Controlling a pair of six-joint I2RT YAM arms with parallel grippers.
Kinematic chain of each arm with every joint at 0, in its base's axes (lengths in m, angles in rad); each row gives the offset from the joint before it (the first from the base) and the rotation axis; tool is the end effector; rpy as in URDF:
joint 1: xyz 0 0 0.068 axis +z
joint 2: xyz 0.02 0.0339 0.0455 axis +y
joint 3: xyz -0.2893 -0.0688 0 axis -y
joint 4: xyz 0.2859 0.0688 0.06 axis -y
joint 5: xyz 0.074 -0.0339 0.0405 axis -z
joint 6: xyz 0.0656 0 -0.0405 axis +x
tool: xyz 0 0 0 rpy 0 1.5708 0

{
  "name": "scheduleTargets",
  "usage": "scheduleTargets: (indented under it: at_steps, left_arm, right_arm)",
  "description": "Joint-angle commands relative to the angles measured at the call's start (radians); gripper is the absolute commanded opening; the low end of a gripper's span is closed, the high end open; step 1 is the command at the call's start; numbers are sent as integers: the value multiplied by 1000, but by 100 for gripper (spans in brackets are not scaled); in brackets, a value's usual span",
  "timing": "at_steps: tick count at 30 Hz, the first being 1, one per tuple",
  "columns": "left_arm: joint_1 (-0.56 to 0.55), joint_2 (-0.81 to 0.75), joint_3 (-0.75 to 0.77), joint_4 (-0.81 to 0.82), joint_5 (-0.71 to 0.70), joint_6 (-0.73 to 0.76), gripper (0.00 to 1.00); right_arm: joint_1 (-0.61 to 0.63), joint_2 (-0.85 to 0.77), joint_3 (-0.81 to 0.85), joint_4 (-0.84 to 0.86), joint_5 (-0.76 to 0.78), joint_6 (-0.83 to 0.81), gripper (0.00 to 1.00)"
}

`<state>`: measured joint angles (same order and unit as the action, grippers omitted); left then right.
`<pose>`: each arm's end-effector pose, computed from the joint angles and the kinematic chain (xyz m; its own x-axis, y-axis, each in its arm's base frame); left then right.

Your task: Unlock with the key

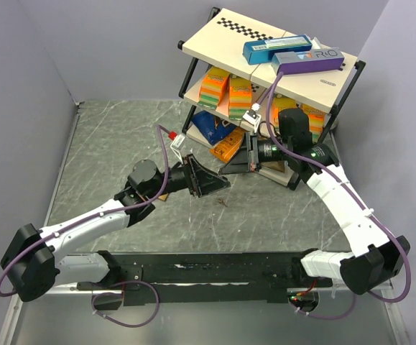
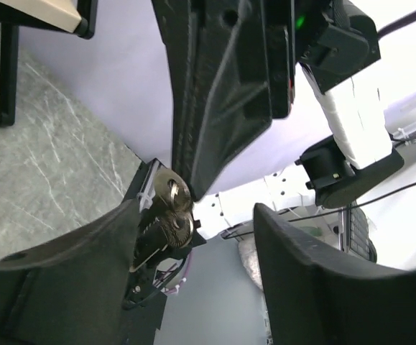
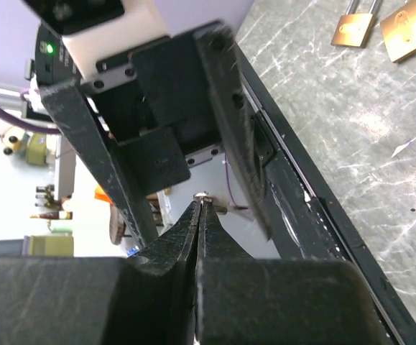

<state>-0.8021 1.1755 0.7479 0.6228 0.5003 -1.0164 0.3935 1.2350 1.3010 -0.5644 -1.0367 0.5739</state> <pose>0.2017 -0.2538 0.3420 -0.7434 -0.3044 -0.5955 0.6189 0.0245 -0.7851 0.2557 0.1673 0.4140 -0.8558 -0.0560 -0.5142 -0.5106 0.2509 0.8224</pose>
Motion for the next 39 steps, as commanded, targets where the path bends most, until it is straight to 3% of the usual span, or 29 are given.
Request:
scheduleTargets:
  at_steps: [1, 7, 20, 24, 30, 33, 34, 37, 39]
  left_arm:
    - [-16, -17, 14, 43, 18, 2, 62]
    - [-20, -34, -2, -6, -17, 9, 46]
    - [-22, -56, 2, -127, -88, 16, 23]
    - [-23, -43, 24, -213, -111, 33, 1]
    - [-23, -63, 54, -368, -100, 114, 1]
    - [-23, -73, 83, -469, -25, 194, 1]
    - [-23, -73, 91, -495, 3, 206, 1]
    - [-23, -57, 129, -604, 119, 254, 1]
    - [-23, -40, 166, -674, 203, 291, 1]
  right_arm:
    - [-13, -19, 7, 51, 0, 58, 0]
    - [-28, -14, 7, 14, 38, 49, 0]
    - [-44, -19, -29, 26, 55, 69, 0]
    - [-47, -20, -25, 9, 78, 52, 0]
    - [-45, -37, -34, -49, 138, -68, 0]
    - [-45, -69, -42, -80, 167, -176, 19]
    - [-48, -81, -45, -83, 170, -195, 34]
    - [-44, -124, -62, -86, 147, -255, 58]
    - [-41, -152, -75, -84, 123, -285, 63]
